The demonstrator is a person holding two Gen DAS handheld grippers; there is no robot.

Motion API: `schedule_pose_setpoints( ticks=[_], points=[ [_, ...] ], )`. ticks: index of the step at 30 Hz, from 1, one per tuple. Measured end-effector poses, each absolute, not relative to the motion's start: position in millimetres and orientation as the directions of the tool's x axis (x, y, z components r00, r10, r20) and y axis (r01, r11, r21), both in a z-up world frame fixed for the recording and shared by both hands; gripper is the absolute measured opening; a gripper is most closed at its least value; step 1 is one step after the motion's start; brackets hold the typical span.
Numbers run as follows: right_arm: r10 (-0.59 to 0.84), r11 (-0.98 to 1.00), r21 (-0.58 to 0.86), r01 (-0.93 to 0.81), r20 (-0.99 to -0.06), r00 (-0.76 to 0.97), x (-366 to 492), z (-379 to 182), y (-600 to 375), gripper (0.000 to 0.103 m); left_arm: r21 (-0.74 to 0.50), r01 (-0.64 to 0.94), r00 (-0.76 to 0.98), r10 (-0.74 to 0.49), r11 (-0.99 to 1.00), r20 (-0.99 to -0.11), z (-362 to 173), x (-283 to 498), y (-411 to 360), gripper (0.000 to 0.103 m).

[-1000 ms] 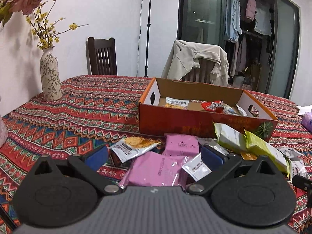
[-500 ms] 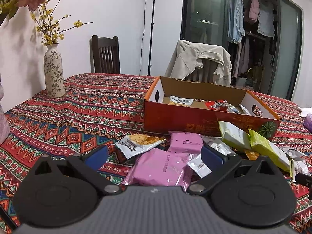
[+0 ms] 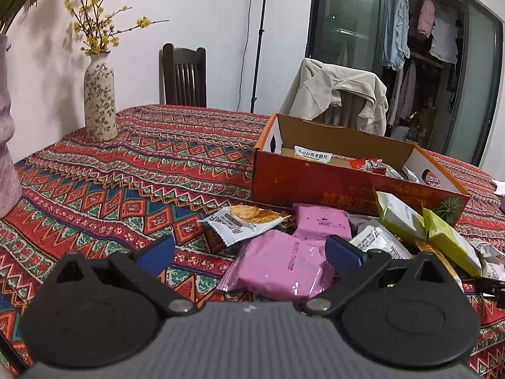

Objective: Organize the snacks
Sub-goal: 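Lower the right tool onto another white packet and close it, then grasp the pumpkin-seed crisp packet with the left tool while the right tool holds the white packet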

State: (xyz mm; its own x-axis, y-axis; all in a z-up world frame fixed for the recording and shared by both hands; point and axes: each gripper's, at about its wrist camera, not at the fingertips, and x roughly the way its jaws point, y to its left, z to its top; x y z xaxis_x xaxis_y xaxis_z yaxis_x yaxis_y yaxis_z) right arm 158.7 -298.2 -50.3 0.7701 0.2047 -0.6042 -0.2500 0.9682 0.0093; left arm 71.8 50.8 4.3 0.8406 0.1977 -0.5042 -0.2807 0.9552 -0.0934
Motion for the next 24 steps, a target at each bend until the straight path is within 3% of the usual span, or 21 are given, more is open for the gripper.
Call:
schedule_pose_setpoints(
  ticks=[5,11,24],
  points=[
    [0.198,0.974,0.026,-0.226,-0.587,0.785,153.6,-51.5,-303.2,0.059,-0.095,-0.276,0.839,0.191,0.957,-0.509,3.0,70.4,52.3,0.103],
    [0.183,0.978,0.017,-0.207,-0.546,0.818,135.9,-48.5,-307.2,0.043,-0.087,-0.285,0.837,0.203,0.955,-0.508,4.6,68.9,58.2,0.103],
    [0.18,0.982,0.028,-0.185,-0.416,0.892,104.1,-16.1,-310.1,0.039,-0.038,-0.285,0.803,0.216,0.958,-0.555,6.0,99.3,83.0,0.103]
  ],
)
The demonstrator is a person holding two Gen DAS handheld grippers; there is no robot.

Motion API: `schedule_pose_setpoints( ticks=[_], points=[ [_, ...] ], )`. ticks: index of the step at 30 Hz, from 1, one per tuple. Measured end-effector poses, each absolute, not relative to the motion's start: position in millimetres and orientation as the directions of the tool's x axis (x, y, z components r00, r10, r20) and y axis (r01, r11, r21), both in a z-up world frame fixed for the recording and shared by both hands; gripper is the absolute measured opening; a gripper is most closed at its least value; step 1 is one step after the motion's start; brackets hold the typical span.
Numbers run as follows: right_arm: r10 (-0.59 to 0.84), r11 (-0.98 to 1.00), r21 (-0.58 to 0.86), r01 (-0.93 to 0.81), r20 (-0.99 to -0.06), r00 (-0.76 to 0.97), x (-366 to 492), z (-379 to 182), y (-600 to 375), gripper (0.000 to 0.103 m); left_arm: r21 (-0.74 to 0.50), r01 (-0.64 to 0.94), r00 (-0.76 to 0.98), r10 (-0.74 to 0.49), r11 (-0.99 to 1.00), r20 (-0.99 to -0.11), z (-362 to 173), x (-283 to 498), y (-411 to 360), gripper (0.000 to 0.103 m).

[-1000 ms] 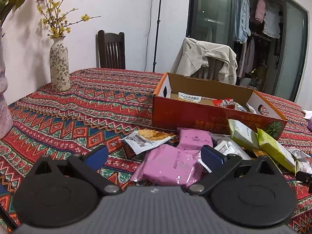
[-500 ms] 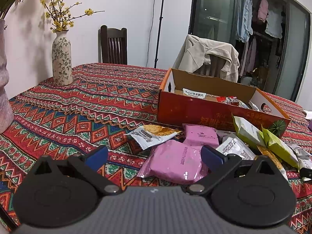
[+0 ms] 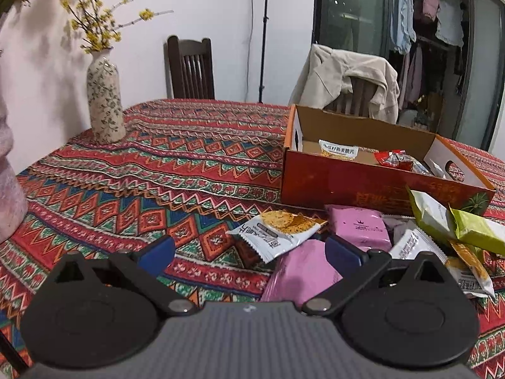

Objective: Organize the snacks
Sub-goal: 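Grasp the pumpkin-seed crisp packet with the left tool while the right tool holds the white packet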

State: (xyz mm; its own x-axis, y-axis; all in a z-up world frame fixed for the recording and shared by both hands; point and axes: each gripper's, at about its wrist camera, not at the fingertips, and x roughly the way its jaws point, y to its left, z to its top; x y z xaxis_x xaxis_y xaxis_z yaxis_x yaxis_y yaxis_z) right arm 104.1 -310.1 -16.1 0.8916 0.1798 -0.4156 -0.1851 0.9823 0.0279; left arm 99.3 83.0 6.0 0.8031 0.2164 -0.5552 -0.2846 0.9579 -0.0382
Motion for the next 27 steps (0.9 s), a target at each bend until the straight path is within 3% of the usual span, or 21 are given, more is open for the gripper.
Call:
schedule_pose_setpoints(
  ticks=[12,19,22,24,27],
  points=[
    [0.146,0.989,0.022,-0.149,-0.381,0.913,114.9,-0.4,-300.0,0.039,0.026,-0.156,0.747,0.135,0.987,-0.651,-10.8,163.7,86.6,0.103],
    [0.138,0.99,0.016,-0.143,-0.383,0.913,125.0,1.4,-291.1,0.039,-0.026,-0.192,0.706,0.12,0.981,-0.698,-27.9,178.3,105.7,0.099],
    [0.146,0.988,0.007,-0.156,-0.391,0.909,130.4,1.1,-282.2,0.039,-0.013,-0.194,0.719,0.133,0.981,-0.682,-26.9,175.6,106.2,0.083],
    [0.156,0.986,0.005,-0.168,-0.392,0.907,133.1,1.1,-275.6,0.039,-0.005,-0.185,0.732,0.134,0.983,-0.668,-24.8,173.0,105.2,0.061],
    [0.172,0.982,0.001,-0.187,-0.394,0.903,136.2,0.6,-266.2,0.039,-0.003,-0.168,0.744,0.125,0.986,-0.657,-23.3,172.4,104.0,0.048]
  ],
)
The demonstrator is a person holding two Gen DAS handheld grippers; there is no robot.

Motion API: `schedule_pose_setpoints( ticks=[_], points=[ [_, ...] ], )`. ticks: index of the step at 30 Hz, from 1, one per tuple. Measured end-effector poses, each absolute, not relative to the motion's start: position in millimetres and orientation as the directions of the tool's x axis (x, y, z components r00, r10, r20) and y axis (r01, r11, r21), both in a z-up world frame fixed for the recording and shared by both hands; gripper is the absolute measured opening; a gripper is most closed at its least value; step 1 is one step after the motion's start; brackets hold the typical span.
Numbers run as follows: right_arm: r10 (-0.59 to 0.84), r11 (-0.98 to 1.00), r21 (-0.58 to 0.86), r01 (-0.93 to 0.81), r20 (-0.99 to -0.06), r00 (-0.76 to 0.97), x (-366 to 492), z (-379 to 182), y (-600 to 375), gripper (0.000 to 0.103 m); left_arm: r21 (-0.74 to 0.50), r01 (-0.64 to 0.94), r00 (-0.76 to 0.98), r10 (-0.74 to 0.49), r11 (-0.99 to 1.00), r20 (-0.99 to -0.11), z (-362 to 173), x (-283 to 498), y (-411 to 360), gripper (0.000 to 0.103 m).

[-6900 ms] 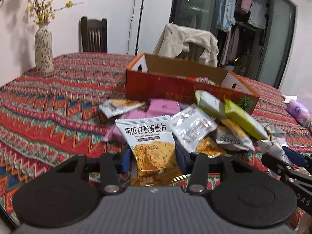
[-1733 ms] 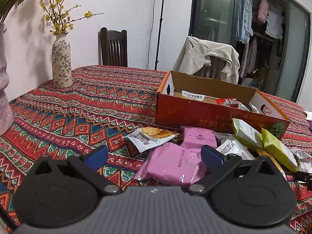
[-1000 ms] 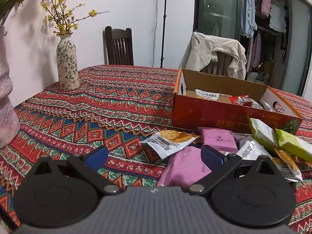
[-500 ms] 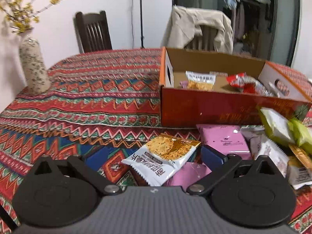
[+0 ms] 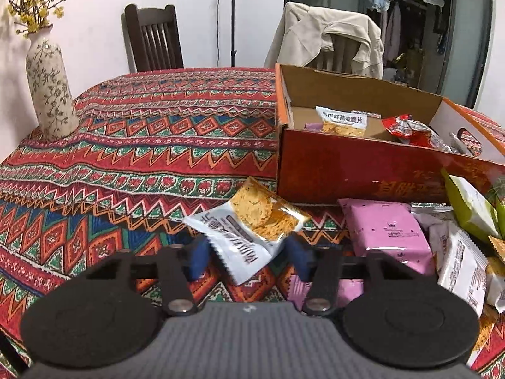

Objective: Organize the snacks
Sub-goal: 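Grasp the pumpkin-seed crisp packet with the left tool while the right tool holds the white packet, then carry both held packets up and over the orange box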

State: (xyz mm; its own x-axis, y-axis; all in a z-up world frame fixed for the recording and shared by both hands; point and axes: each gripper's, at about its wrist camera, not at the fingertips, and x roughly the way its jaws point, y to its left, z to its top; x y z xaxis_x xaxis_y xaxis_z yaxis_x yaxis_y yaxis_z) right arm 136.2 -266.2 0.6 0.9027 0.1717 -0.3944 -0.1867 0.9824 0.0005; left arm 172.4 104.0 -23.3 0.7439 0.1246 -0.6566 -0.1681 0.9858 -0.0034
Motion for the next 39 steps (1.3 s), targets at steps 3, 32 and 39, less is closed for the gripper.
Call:
schedule_pose_setpoints(
  ticks=[3,32,39],
  points=[
    [0.183,0.979,-0.007,-0.202,-0.398,0.899,138.2,-0.3,-258.3,0.039,-0.005,-0.162,0.755,0.121,0.987,-0.644,-22.5,170.4,104.0,0.043],
    [0.222,0.97,0.002,-0.242,-0.405,0.887,139.8,-7.0,-242.5,0.039,0.084,-0.144,0.758,0.165,0.986,-0.63,-14.8,168.4,113.8,0.096],
    [0.219,0.971,0.002,-0.239,-0.406,0.887,141.0,-7.0,-241.8,0.039,0.014,-0.145,0.738,0.118,0.989,-0.665,-27.1,175.6,127.8,0.072]
  ],
)
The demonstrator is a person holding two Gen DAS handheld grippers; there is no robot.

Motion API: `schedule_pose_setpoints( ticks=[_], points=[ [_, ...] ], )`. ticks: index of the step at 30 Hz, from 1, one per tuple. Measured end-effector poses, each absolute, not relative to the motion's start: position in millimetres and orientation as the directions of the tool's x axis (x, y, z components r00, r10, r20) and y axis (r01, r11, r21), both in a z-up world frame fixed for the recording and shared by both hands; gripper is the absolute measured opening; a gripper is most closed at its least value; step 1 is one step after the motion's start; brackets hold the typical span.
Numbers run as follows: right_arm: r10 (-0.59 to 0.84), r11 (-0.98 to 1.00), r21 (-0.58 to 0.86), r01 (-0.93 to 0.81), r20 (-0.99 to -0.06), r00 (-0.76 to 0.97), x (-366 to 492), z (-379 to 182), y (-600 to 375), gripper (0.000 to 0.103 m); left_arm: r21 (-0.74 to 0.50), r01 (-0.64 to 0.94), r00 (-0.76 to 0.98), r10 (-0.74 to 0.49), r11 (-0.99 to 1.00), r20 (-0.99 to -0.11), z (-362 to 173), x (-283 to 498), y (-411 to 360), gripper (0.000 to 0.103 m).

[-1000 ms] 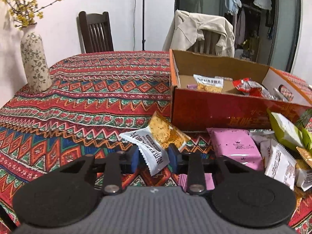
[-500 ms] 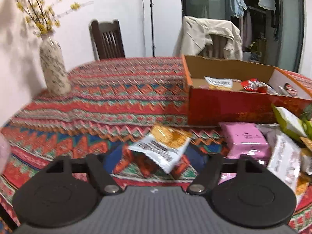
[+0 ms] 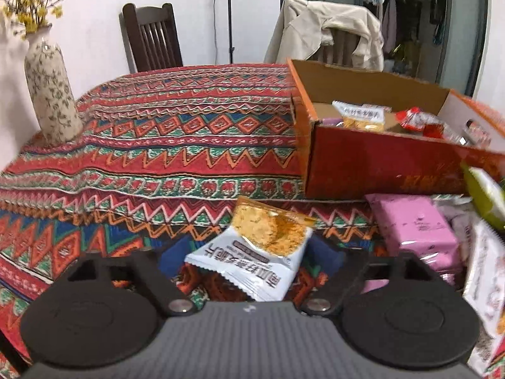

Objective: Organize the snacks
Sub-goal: 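Carry both held packets up and over the orange box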

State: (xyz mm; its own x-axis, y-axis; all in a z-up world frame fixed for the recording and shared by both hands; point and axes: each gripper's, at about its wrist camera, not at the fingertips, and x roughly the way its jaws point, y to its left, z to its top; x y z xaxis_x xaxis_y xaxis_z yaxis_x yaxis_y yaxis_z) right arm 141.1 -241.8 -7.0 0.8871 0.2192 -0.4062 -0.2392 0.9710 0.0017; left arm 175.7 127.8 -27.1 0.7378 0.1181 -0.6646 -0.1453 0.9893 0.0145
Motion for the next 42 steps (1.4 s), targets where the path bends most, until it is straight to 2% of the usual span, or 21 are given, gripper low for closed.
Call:
schedule_pose_setpoints(
  ticks=[5,13,23,30,42],
  points=[
    [0.228,0.969,0.006,-0.247,-0.41,0.883,143.3,-8.2,-240.4,0.039,-0.015,-0.162,0.747,0.112,0.987,-0.655,-25.3,170.1,132.9,0.065],
    [0.236,0.967,0.006,-0.256,-0.406,0.883,142.9,-7.1,-239.1,0.039,-0.009,-0.174,0.773,0.131,0.985,-0.621,-16.7,150.7,129.5,0.065],
    [0.256,0.962,0.007,-0.272,-0.37,0.893,147.2,5.6,-232.5,0.039,-0.049,-0.148,0.858,0.104,0.988,-0.502,29.5,131.3,111.2,0.065],
    [0.28,0.956,0.015,-0.292,-0.335,0.9,162.2,22.3,-221.8,0.039,-0.103,-0.113,0.896,0.056,0.988,-0.441,55.9,144.5,86.9,0.065],
    [0.296,0.954,0.056,-0.294,-0.309,0.904,211.0,45.9,-206.6,0.039,-0.108,-0.068,0.919,0.02,0.992,-0.394,78.1,190.8,34.5,0.065]
  ],
)
